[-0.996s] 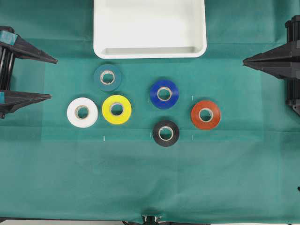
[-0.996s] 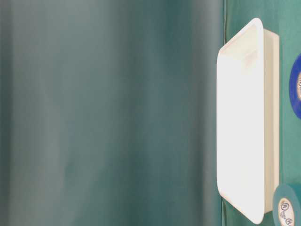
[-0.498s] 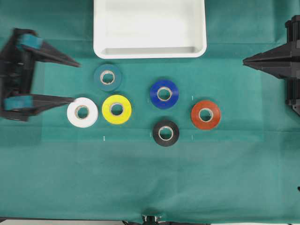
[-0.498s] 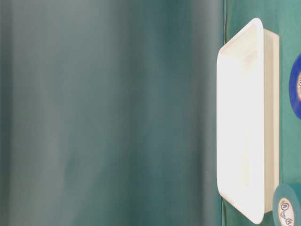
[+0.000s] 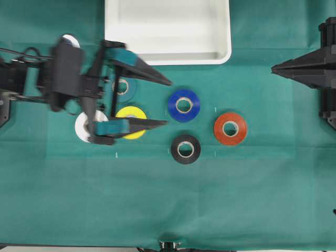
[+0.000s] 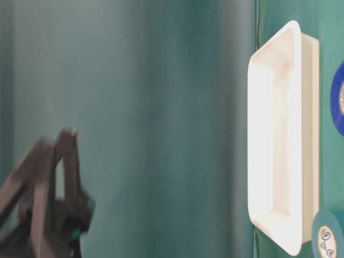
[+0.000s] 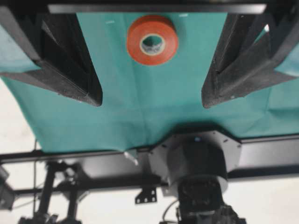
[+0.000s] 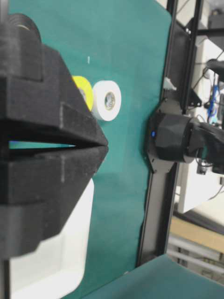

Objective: Pick up the tape from a random location and place it into the white case.
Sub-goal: 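Swing the left gripper over the tape rolls toward the black roll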

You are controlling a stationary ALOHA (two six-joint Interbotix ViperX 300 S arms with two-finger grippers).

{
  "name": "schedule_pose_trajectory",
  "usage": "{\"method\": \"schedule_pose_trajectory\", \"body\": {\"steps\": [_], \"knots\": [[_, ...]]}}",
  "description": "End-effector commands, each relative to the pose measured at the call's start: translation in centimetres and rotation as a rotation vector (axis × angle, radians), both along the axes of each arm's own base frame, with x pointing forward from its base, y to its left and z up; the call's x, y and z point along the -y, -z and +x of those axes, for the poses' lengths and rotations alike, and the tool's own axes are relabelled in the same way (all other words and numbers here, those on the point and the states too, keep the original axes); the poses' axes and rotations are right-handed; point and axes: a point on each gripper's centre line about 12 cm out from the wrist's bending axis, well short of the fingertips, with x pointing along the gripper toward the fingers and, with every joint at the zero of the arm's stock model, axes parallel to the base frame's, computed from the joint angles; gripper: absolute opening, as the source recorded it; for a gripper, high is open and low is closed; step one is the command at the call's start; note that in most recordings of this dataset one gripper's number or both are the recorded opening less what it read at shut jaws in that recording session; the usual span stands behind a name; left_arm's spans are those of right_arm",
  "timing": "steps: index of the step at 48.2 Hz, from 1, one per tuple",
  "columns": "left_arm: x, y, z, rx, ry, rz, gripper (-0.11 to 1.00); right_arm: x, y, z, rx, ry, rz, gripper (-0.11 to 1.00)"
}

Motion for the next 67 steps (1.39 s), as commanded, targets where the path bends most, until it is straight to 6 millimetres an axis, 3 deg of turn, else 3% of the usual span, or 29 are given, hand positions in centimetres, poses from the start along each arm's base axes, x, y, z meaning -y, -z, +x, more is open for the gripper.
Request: {"method": "schedule_pose_trajectory", "body": {"steps": [1, 19, 46, 67], "knots": [[0.1, -1.2, 1.4, 0.012, -0.002, -0.001, 0.98, 0.0, -0.9, 0.3, 0.025, 0.002, 0.003, 0.00], [0.2, -1.6, 5.7, -0.031, -0.007, 0.009, 0.98, 0.0, -1.0, 0.3, 0.031, 0.002, 0.001, 0.00], [0.0, -0.7, 6.9, -0.106, -0.014, 0.016, 0.98, 0.0, -1.0, 0.3, 0.031, 0.002, 0.003, 0.00], [0.2, 1.4, 8.8, -0.476, -0.007, 0.068, 0.98, 0.0, -1.1, 0.3, 0.032, 0.002, 0.001, 0.00]]}}
